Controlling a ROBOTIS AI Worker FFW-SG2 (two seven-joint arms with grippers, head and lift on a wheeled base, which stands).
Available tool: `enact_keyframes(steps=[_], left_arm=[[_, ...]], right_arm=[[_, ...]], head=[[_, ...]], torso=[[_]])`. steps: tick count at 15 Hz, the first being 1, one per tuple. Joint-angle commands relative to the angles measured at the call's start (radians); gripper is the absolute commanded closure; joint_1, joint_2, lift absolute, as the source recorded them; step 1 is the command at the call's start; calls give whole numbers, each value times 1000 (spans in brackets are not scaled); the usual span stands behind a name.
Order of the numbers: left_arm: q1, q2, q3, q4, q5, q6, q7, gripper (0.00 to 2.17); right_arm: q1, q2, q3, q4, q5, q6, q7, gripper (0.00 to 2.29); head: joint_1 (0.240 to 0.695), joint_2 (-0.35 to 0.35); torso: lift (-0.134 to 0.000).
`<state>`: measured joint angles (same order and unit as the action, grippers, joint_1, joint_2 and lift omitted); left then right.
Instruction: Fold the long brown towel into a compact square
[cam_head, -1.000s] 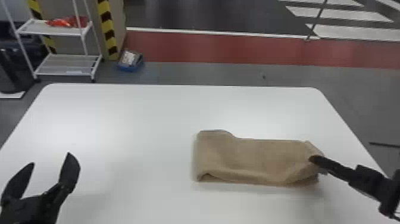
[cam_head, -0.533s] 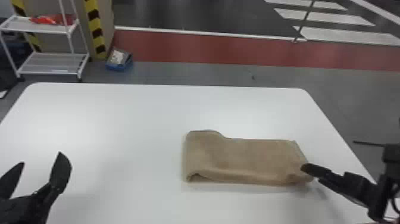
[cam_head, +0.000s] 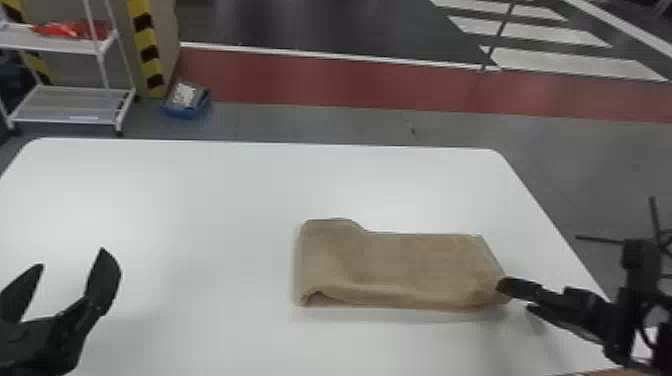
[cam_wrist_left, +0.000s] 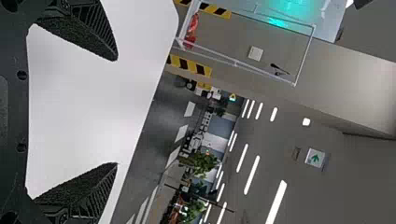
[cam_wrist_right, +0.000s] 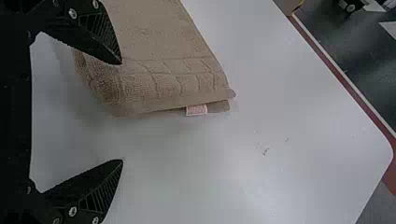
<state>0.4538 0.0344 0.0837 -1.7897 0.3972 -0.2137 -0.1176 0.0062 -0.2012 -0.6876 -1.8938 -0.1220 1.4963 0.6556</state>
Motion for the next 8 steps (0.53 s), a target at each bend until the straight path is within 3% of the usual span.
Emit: enact_keyframes(steps=[1, 5, 7, 8], left_arm=[[-14, 5, -7, 9, 0, 4, -1, 73], [-30, 15, -24, 23, -8, 4, -2, 66], [-38, 22, -39, 32, -51, 1, -1, 66], [-43, 27, -59, 33, -106, 1, 4, 60]], right_arm=[[-32, -20, 5, 25, 19, 6, -4, 151], [-71, -34, 17, 70, 24, 3, -4, 151], [-72, -35, 23, 81, 27, -3, -2, 151], [-72, -40, 25, 85, 27, -9, -2, 151]], head=[[695, -207], [695, -228], [695, -231], [695, -234]], torso=[[-123], [-123], [-123], [-123]])
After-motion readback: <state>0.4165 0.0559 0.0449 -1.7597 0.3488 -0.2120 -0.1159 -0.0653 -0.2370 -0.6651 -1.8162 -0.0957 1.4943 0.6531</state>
